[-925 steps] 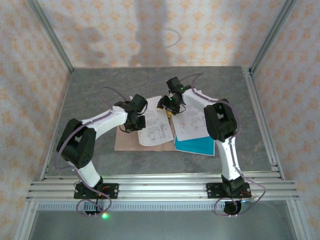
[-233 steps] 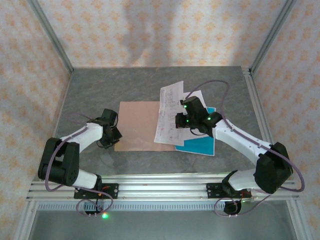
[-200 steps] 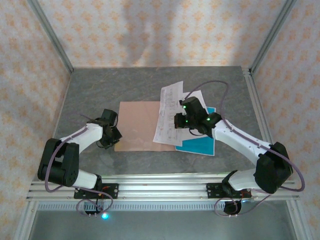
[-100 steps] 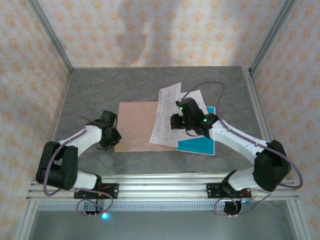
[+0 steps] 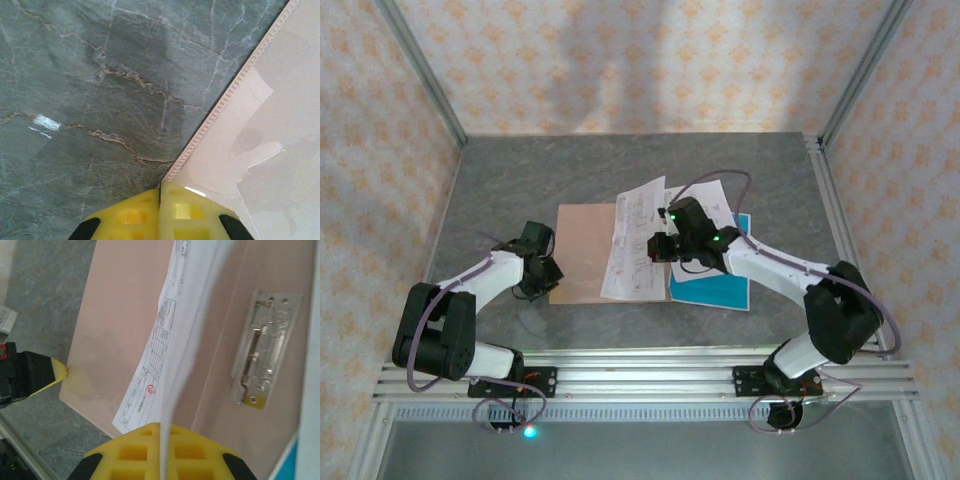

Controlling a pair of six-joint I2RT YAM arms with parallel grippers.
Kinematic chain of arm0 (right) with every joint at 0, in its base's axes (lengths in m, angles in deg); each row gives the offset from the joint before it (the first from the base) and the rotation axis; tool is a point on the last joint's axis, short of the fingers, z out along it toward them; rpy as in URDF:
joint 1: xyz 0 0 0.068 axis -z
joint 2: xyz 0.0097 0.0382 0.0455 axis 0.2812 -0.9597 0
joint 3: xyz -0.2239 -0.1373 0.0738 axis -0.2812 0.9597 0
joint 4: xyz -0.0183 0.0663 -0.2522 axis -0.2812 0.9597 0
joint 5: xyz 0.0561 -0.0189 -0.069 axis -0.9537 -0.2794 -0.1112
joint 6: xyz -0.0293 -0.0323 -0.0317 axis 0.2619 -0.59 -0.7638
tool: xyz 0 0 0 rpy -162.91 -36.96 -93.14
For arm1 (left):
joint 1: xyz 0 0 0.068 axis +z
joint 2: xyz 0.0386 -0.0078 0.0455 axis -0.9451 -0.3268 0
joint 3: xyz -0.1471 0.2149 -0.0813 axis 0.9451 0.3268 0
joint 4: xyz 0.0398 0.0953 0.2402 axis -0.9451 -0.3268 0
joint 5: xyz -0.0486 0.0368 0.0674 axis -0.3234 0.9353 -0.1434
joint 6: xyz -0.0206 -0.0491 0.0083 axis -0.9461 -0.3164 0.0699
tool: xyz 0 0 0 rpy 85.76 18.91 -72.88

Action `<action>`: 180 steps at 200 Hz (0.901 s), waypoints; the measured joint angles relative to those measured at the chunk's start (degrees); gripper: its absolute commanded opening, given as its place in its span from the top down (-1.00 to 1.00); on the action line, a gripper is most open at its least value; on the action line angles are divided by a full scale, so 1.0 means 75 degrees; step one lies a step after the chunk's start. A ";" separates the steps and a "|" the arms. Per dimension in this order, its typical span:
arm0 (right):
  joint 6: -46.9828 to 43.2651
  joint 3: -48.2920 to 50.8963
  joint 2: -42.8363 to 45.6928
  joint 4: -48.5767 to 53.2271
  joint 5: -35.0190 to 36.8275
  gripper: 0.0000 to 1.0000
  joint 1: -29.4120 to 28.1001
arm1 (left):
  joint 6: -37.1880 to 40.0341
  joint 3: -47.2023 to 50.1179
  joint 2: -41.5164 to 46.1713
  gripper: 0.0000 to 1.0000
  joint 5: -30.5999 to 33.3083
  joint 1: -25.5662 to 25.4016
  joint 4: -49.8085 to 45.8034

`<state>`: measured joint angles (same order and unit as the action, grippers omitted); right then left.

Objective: Put the files into the folder

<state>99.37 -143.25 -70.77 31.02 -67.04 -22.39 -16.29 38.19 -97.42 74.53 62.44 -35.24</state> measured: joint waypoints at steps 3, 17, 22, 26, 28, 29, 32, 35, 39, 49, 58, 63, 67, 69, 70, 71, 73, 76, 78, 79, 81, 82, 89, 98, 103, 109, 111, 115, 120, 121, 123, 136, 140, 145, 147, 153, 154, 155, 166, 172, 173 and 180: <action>-0.0006 0.0000 -0.0073 -0.0047 -0.0108 1.00 0.0029 | -0.0003 0.0003 0.0000 1.00 0.0000 0.0000 0.0003; -0.0052 0.0000 -0.0286 -0.0154 -0.0385 1.00 0.0128 | 0.0000 0.0006 0.0000 1.00 0.0000 0.0000 0.0006; -0.0067 0.0000 -0.0350 -0.0189 -0.0475 1.00 0.0160 | -0.0003 0.0006 0.0000 1.00 0.0000 0.0000 0.0006; -0.0093 0.0003 -0.0402 -0.0230 -0.0557 1.00 0.0198 | 0.0000 0.0006 0.0000 1.00 0.0000 0.0000 0.0006; -0.0093 0.0000 -0.0437 -0.0236 -0.0589 1.00 0.0219 | 0.0000 0.0006 0.0000 1.00 0.0000 0.0000 0.0006; -0.0099 0.0000 -0.0446 -0.0245 -0.0606 1.00 0.0224 | -0.0003 0.0006 0.0000 1.00 0.0000 0.0000 0.0006; -0.0125 0.0000 -0.0487 -0.0271 -0.0659 1.00 0.0245 | -0.0003 0.0006 0.0000 1.00 0.0000 0.0000 0.0006; -0.0131 0.0000 -0.0519 -0.0289 -0.0702 1.00 0.0265 | -0.0003 0.0006 0.0000 1.00 0.0000 0.0000 0.0006; -0.0157 0.0000 -0.0562 -0.0309 -0.0769 1.00 0.0291 | -0.0003 0.0006 0.0000 1.00 0.0000 0.0000 0.0006; -0.0213 0.0000 -0.0682 -0.0388 -0.0927 1.00 0.0344 | 0.0000 0.0006 0.0000 1.00 0.0000 0.0000 0.0006; -0.0268 -0.0003 -0.0784 -0.0443 -0.1058 1.00 0.0388 | -0.0003 0.0006 0.0000 1.00 0.0000 0.0000 0.0009; -0.0291 -0.0015 -0.0845 -0.0463 -0.1122 1.00 0.0414 | -0.0003 0.0006 0.0000 1.00 0.0000 0.0000 0.0009; -0.0303 -0.0026 -0.0886 -0.0472 -0.1169 1.00 0.0434 | -0.0003 0.0006 0.0000 1.00 0.0000 0.0000 0.0009; -0.0323 -0.0029 -0.0898 -0.0478 -0.1177 1.00 0.0440 | -0.0003 0.0006 0.0000 1.00 0.0000 0.0000 0.0009; -0.0326 -0.0038 -0.0927 -0.0487 -0.1204 1.00 0.0449 | -0.0003 0.0006 0.0000 1.00 0.0000 0.0000 0.0006; -0.0329 -0.0041 -0.0935 -0.0490 -0.1212 1.00 0.0452 | -0.0003 0.0006 0.0000 1.00 0.0000 0.0000 0.0006; -0.0329 -0.0050 -0.0959 -0.0501 -0.1233 1.00 0.0463 | -0.0003 0.0006 0.0000 1.00 0.0000 0.0000 0.0009; -0.0356 -0.0064 -0.0997 -0.0516 -0.1259 1.00 0.0475 | -0.0003 0.0006 0.0000 1.00 0.0000 0.0000 0.0009; -0.0356 -0.0073 -0.1020 -0.0519 -0.1282 1.00 0.0484 | -0.0003 0.0006 0.0000 1.00 0.0003 0.0000 0.0006; -0.0358 -0.0082 -0.1037 -0.0522 -0.1297 1.00 0.0493 | -0.0003 0.0006 0.0000 1.00 0.0000 0.0000 0.0006; -0.0373 -0.0093 -0.1061 -0.0525 -0.1314 1.00 0.0501 | -0.0003 0.0006 0.0000 1.00 0.0003 0.0000 0.0009; -0.0382 -0.0099 -0.1072 -0.0527 -0.1317 1.00 0.0507 | -0.0003 0.0006 0.0000 1.00 0.0003 0.0000 0.0006; -0.0391 -0.0152 -0.1163 -0.0536 -0.1381 1.00 0.0545 | -0.0003 0.0006 0.0000 1.00 0.0003 0.0000 0.0006; -0.0411 -0.0195 -0.1241 -0.0565 -0.1428 1.00 0.0600 | -0.0003 0.0006 0.0000 1.00 0.0003 0.0000 0.0006; -0.0417 -0.0224 -0.1285 -0.0583 -0.1463 1.00 0.0644 | -0.0003 0.0006 0.0003 1.00 0.0006 0.0000 0.0006; -0.0440 -0.0256 -0.1314 -0.0583 -0.1495 1.00 0.0694 | -0.0003 0.0006 0.0009 1.00 0.0006 0.0000 0.0003; -0.0443 -0.0262 -0.1320 -0.0583 -0.1501 1.00 0.0702 | -0.0003 0.0006 0.0012 1.00 0.0006 0.0000 0.0003; -0.0460 -0.0286 -0.1326 -0.0583 -0.1518 1.00 0.0734 | 0.0000 0.0006 0.0017 1.00 0.0009 0.0000 0.0003; -0.0472 -0.0318 -0.1338 -0.0592 -0.1545 1.00 0.0772 | -0.0003 0.0006 0.0029 1.00 0.0009 0.0000 0.0000; -0.0472 -0.0318 -0.1338 -0.0592 -0.1545 1.00 0.0772 | -0.0003 0.0006 0.0032 1.00 0.0009 0.0000 0.0000; -0.0481 -0.0335 -0.1343 -0.0592 -0.1550 1.00 0.0790 | -0.0003 0.0006 0.0035 1.00 0.0009 0.0000 -0.0003; -0.0527 -0.0437 -0.1384 -0.0592 -0.1580 1.00 0.0842 | -0.0003 0.0006 0.0055 1.00 0.0012 0.0000 -0.0029; -0.0551 -0.0487 -0.1413 -0.0595 -0.1597 1.00 0.0848 | 0.0000 0.0009 0.0070 1.00 0.0012 0.0000 -0.0038; -0.0577 -0.0548 -0.1451 -0.0592 -0.1623 1.00 0.0857 | 0.0000 0.0012 0.0087 1.00 0.0015 0.0000 -0.0058; -0.0583 -0.0568 -0.1466 -0.0595 -0.1635 1.00 0.0857 | 0.0000 0.0012 0.0090 1.00 0.0015 0.0000 -0.0061; -0.0606 -0.0632 -0.1518 -0.0595 -0.1661 1.00 0.0857 | 0.0000 0.0015 0.0119 1.00 0.0029 0.0000 -0.0090; -0.0606 -0.0650 -0.1530 -0.0595 -0.1670 1.00 0.0857 | 0.0000 0.0015 0.0128 1.00 0.0032 0.0000 -0.0099; -0.0609 -0.0656 -0.1545 -0.0595 -0.1673 1.00 0.0857 | 0.0000 0.0015 0.0131 1.00 0.0035 0.0000 -0.0102; -0.0641 -0.0752 -0.1664 -0.0603 -0.1760 1.00 0.0857 | 0.0003 0.0015 0.0181 1.00 0.0044 0.0000 -0.0146; -0.0664 -0.0778 -0.1714 -0.0609 -0.1798 1.00 0.0857 | 0.0003 0.0015 0.0201 1.00 0.0052 0.0003 -0.0163; -0.0664 -0.0787 -0.1740 -0.0609 -0.1818 1.00 0.0857 | 0.0003 0.0015 0.0201 1.00 0.0052 0.0003 -0.0166; -0.0670 -0.0796 -0.1792 -0.0615 -0.1868 1.00 0.0857 | 0.0003 0.0015 0.0216 1.00 0.0064 0.0006 -0.0178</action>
<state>94.34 -149.22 -84.21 26.41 -81.05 -15.96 -16.27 38.29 -95.80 75.01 62.48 -36.57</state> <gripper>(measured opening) 0.045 0.039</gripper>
